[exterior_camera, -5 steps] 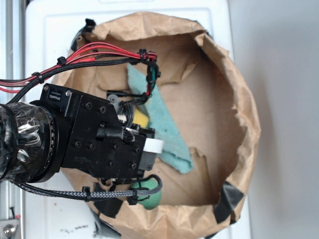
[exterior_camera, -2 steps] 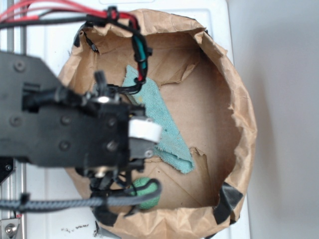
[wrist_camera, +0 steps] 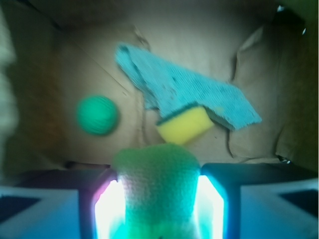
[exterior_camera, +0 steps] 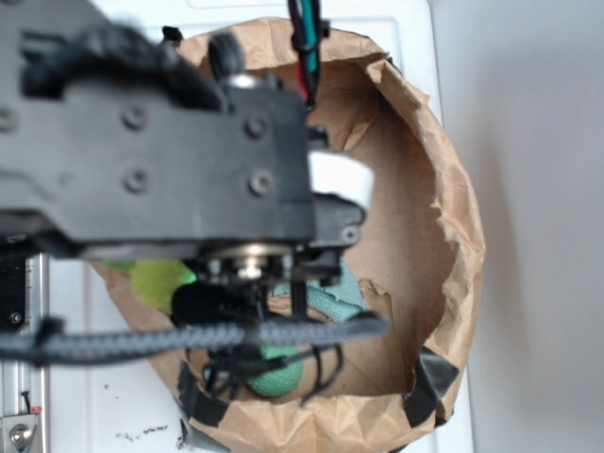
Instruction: Grab the green animal.
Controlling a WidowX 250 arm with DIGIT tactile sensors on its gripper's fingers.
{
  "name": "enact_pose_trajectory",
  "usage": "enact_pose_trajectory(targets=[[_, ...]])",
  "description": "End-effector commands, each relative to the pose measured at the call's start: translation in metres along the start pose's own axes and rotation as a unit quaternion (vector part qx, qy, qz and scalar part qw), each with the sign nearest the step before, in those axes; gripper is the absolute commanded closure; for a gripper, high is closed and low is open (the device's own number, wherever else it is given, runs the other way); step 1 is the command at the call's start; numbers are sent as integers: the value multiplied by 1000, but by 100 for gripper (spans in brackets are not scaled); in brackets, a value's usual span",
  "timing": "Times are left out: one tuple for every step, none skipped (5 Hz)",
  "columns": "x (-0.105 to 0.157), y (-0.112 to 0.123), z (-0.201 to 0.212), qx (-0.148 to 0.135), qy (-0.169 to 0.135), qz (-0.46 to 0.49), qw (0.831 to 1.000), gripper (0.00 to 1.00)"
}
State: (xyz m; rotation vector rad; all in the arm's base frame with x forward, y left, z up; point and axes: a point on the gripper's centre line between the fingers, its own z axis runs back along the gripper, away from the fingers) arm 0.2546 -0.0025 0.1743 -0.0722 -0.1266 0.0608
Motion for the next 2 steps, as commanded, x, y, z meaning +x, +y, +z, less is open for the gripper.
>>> enact_pose_trajectory(targets=[[24,2,58,-8,-67,51,996,100],[30,1,62,11,-71,65,995,100]])
